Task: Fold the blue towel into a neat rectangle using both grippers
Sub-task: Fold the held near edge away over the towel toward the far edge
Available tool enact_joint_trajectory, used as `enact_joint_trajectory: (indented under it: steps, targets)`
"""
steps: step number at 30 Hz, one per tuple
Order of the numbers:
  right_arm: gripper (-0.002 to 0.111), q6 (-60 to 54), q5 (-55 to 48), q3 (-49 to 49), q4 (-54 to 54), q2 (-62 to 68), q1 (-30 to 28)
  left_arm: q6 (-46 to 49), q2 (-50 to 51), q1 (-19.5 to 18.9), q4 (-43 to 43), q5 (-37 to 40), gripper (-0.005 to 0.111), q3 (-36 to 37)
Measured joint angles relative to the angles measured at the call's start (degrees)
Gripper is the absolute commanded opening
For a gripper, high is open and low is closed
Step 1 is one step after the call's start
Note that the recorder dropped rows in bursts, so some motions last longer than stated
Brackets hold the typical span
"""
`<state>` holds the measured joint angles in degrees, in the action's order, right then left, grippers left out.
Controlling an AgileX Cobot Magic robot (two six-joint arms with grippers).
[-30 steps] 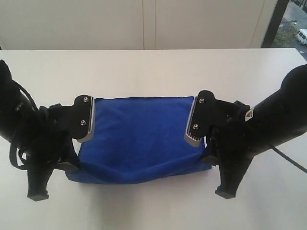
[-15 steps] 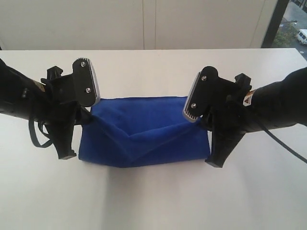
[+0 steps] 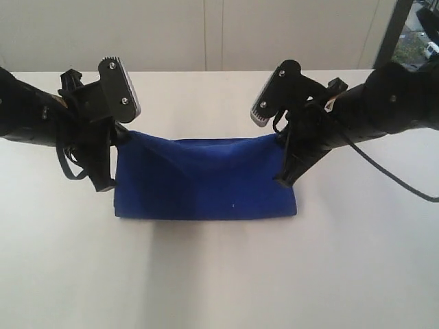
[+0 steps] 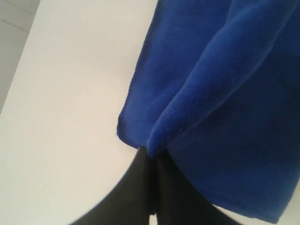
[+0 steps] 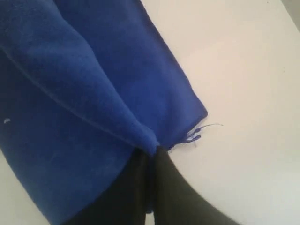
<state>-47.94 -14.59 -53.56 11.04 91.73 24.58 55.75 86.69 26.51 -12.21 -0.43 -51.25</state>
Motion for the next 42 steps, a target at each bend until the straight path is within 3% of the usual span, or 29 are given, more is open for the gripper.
enact_joint_trajectory:
  steps: [22, 28, 42]
  targets:
    - [0.000, 0.24, 0.14, -11.83, -0.32, 11.73, -3.64, 1.63, 11.72, -1.09, 0.00, -3.05, 0.000, -10.30]
    - [0.000, 0.24, 0.14, -14.98, -0.44, 14.66, -4.54, 1.63, 13.90, -2.92, 0.00, -3.31, 0.000, -12.84]
    - [0.000, 0.24, 4.28, -19.50, -0.44, 21.04, -5.62, 1.74, 19.17, -3.86, 0.00, -8.64, 0.000, -14.61]
